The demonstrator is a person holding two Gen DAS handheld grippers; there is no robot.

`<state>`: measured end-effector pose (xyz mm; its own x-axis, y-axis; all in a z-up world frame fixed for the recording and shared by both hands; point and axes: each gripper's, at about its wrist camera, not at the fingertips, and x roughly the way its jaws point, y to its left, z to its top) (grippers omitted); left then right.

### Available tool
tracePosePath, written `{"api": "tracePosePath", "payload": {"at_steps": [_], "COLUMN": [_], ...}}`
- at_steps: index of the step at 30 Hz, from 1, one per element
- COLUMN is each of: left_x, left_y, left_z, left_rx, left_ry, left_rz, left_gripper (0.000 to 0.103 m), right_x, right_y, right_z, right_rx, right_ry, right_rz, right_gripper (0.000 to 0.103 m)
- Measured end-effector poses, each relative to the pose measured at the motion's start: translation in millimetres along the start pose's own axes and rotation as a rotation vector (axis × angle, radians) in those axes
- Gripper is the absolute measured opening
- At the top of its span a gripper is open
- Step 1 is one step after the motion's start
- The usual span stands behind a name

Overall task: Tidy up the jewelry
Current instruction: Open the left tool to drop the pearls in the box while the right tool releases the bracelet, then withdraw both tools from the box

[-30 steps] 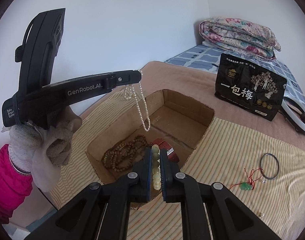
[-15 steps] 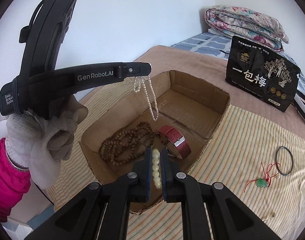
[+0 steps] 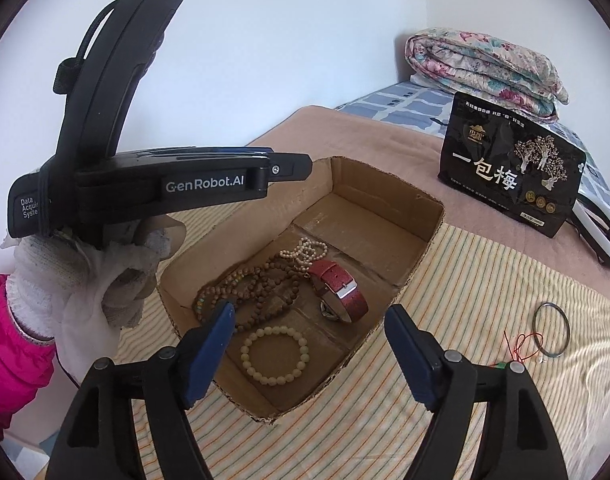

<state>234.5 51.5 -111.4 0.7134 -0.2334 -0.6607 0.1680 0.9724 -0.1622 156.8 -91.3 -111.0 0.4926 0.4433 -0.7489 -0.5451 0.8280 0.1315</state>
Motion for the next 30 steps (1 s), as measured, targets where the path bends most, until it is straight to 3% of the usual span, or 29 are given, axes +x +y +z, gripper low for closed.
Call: {"api": "tracePosePath", "payload": {"at_steps": [13, 21, 24, 30], "left_x": [-28, -39, -40, -40], "left_y": [-22, -53, -70, -105], "left_z": [-3, -5, -6, -11], "left_rx": [0.039, 0.065, 0.075, 0.110], "left_ry": [-0.043, -0.041, -0.038, -0.031], "left_rz": [-0.005, -0.065, -0.096, -0.137], "left_gripper": [0.038, 0.038, 0.051, 0.052], "right_x": [-37, -73, -85, -104], "right_y": [-30, -69, -84, -116], "right_z": [-12, -32, -42, -66], "right_rx": [0.049, 0.076, 0.091, 0.133], "right_ry": [-0.060, -0.086, -0.088, -0.080], "right_rz": [-0.068, -0.154, -0.190, -0.260], "right_gripper": [0.098, 0.102, 0.102, 0.103]}}
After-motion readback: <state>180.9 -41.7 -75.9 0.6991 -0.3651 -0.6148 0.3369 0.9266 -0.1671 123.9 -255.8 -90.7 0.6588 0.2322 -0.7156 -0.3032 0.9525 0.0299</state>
